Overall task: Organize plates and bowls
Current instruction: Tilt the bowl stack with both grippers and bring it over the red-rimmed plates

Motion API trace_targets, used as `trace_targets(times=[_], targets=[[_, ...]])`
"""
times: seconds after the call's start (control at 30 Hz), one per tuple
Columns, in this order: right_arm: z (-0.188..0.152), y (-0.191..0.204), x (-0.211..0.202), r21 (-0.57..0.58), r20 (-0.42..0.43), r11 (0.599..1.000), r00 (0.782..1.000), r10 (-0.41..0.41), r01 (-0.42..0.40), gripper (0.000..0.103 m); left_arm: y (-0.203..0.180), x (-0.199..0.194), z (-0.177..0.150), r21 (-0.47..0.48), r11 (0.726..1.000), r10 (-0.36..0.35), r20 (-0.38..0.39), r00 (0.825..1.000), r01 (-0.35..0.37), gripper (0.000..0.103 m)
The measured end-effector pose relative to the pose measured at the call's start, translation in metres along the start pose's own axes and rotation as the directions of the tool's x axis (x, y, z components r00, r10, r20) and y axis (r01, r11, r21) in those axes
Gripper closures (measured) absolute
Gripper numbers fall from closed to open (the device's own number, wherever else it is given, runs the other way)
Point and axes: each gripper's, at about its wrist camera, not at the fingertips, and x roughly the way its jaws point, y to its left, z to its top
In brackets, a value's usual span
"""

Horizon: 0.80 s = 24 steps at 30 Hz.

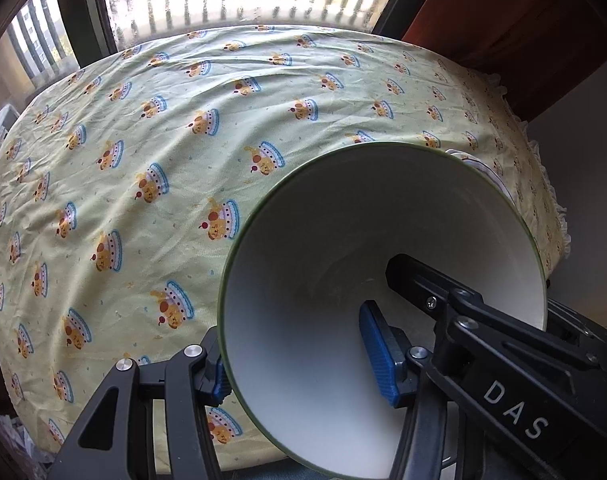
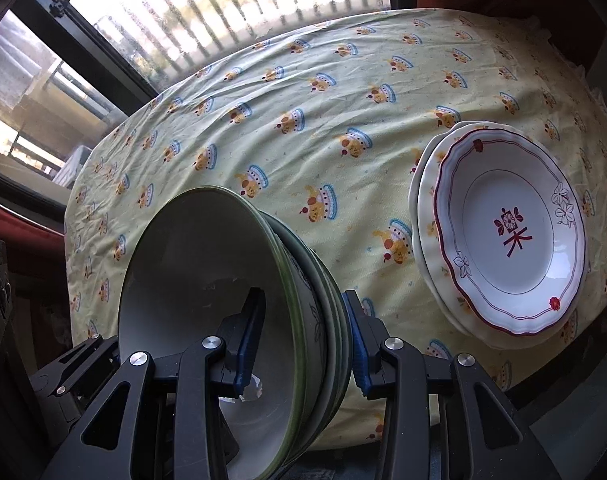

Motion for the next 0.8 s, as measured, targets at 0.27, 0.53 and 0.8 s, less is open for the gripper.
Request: trace_targets(times=[0.27, 0.53, 0.8], targets=[[0.000, -0.008, -0.008, 0.005, 0.018, 1.000, 1.000, 0.020, -0.020, 0.061, -0.014, 0.000, 0.001, -0.008, 1.000, 0.030, 0.024, 0.999, -0.029, 0.048], [0.013, -0.032, -0.009, -0.048, 0.010, 0.997, 0.998, 0.063, -0.063, 0.061, -0.042, 0.006, 0.007, -0.079, 0.995, 0.070, 0.048, 0.996, -0.066, 0.048], [0.039, -0.063, -0.018, -0.125, -0.006, 0.987, 0.994, 0.105, -0.105, 0.061, -0.078, 0.010, 0.018, -0.159, 0.983, 0.107, 0.082, 0.991, -0.093, 0.049]])
